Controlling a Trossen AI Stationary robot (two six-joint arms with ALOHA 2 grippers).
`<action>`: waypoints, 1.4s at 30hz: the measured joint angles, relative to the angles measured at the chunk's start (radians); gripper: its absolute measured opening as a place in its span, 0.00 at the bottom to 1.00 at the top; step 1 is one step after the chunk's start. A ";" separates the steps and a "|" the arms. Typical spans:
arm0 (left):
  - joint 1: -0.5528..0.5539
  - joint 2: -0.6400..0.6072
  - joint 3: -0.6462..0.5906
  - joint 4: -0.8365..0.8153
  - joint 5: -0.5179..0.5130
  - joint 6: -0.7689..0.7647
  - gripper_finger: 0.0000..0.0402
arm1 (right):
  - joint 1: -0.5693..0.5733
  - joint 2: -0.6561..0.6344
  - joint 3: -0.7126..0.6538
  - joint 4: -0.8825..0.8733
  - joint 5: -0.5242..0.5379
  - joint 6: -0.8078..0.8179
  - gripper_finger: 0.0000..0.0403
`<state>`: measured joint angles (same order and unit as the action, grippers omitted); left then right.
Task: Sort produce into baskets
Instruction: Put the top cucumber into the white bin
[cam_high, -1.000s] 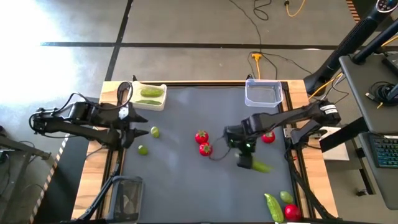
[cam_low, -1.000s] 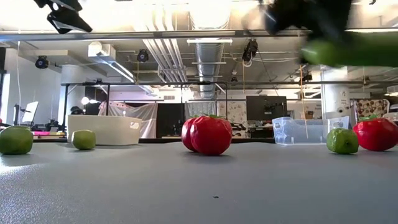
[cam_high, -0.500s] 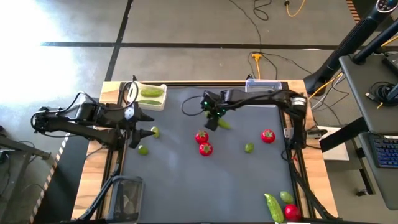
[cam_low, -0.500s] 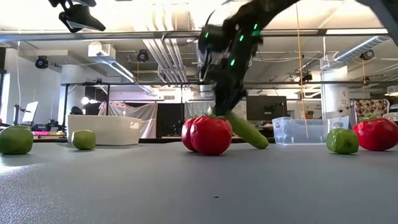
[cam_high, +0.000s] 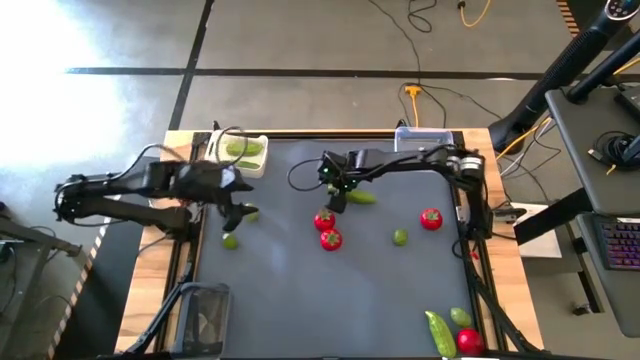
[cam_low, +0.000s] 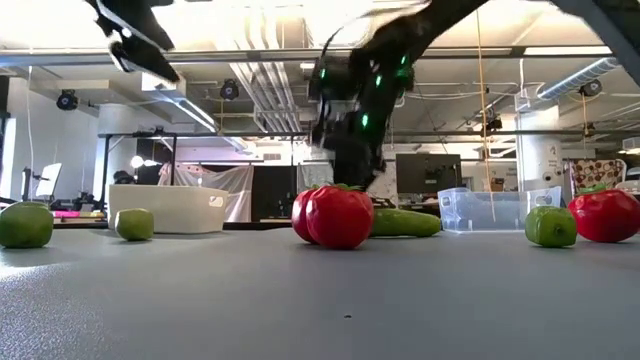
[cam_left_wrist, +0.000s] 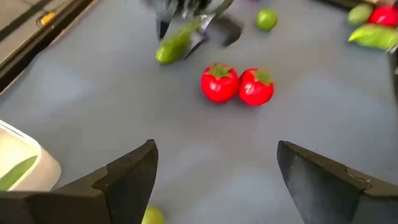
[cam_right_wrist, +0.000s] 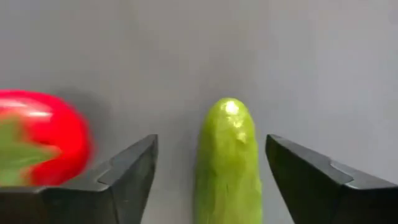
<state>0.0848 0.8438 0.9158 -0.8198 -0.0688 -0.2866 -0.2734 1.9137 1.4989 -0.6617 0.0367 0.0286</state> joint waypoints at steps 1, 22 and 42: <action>0.040 0.028 0.002 0.012 0.029 0.041 0.78 | 0.007 -0.030 0.000 -0.001 0.001 0.006 0.75; 0.313 0.700 0.005 0.769 0.296 0.473 0.77 | 0.476 -0.475 -0.056 -0.254 0.189 0.585 0.71; 0.301 1.093 0.107 1.179 0.430 0.522 0.77 | 0.608 -0.505 -0.049 -0.363 -0.013 0.838 0.71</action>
<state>0.3853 1.9369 1.0229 0.3596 0.3617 0.2351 0.3350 1.4082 1.4496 -1.0243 0.0236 0.8667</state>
